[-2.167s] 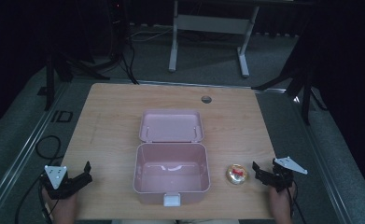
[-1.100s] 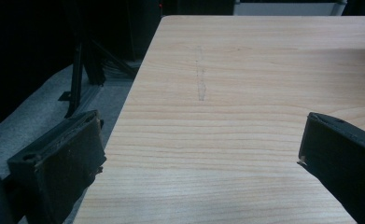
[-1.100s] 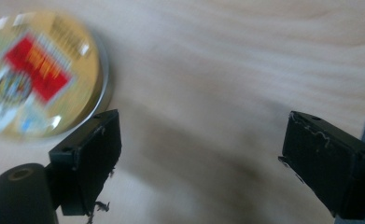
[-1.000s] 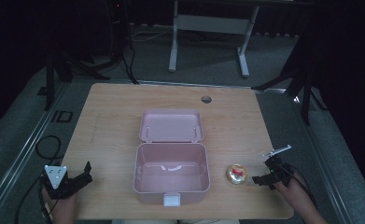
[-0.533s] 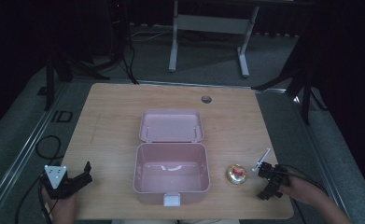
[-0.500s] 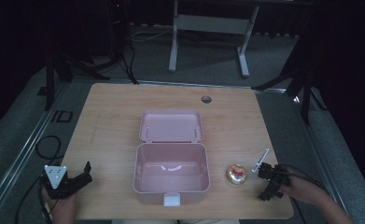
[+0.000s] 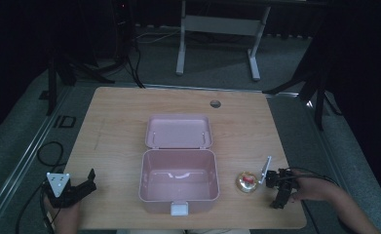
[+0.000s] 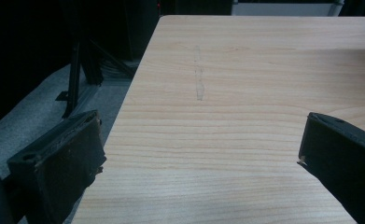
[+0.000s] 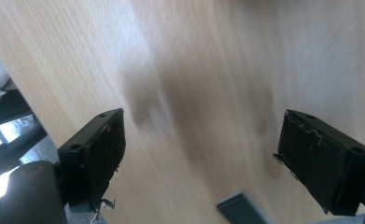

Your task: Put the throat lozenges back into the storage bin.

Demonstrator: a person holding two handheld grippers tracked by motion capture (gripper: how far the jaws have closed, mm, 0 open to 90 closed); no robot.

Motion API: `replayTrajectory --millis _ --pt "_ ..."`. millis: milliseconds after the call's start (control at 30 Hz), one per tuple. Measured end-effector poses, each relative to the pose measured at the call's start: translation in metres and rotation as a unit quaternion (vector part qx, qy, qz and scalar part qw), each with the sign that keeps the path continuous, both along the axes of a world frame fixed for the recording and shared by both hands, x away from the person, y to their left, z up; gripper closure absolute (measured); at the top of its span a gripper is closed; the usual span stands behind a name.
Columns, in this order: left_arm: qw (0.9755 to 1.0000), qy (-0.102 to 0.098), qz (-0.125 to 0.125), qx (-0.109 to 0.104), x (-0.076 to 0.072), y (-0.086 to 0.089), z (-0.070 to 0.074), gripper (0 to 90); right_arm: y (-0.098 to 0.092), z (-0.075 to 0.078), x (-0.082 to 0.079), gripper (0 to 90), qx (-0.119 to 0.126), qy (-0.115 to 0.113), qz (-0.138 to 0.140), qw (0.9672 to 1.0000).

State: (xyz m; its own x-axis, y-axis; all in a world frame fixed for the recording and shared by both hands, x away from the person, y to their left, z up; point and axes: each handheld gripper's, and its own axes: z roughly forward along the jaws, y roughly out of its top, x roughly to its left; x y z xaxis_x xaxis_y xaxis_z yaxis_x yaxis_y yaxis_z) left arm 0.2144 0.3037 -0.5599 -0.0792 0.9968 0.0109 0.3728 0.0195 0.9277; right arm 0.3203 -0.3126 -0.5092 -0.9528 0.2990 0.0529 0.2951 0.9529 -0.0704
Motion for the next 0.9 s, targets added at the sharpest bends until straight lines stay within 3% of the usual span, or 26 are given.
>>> replayTrajectory --millis 300,900 --pt "1.0 0.0 -0.002 -0.001 0.0 0.0 0.0 0.5 0.022 0.01 0.019 14.0 0.018 0.005 0.02 0.9996" --pt "1.0 0.0 -0.003 -0.001 0.0 0.0 0.0 0.5 0.064 -0.001 0.036 14.1 0.002 0.008 0.053 0.9986"
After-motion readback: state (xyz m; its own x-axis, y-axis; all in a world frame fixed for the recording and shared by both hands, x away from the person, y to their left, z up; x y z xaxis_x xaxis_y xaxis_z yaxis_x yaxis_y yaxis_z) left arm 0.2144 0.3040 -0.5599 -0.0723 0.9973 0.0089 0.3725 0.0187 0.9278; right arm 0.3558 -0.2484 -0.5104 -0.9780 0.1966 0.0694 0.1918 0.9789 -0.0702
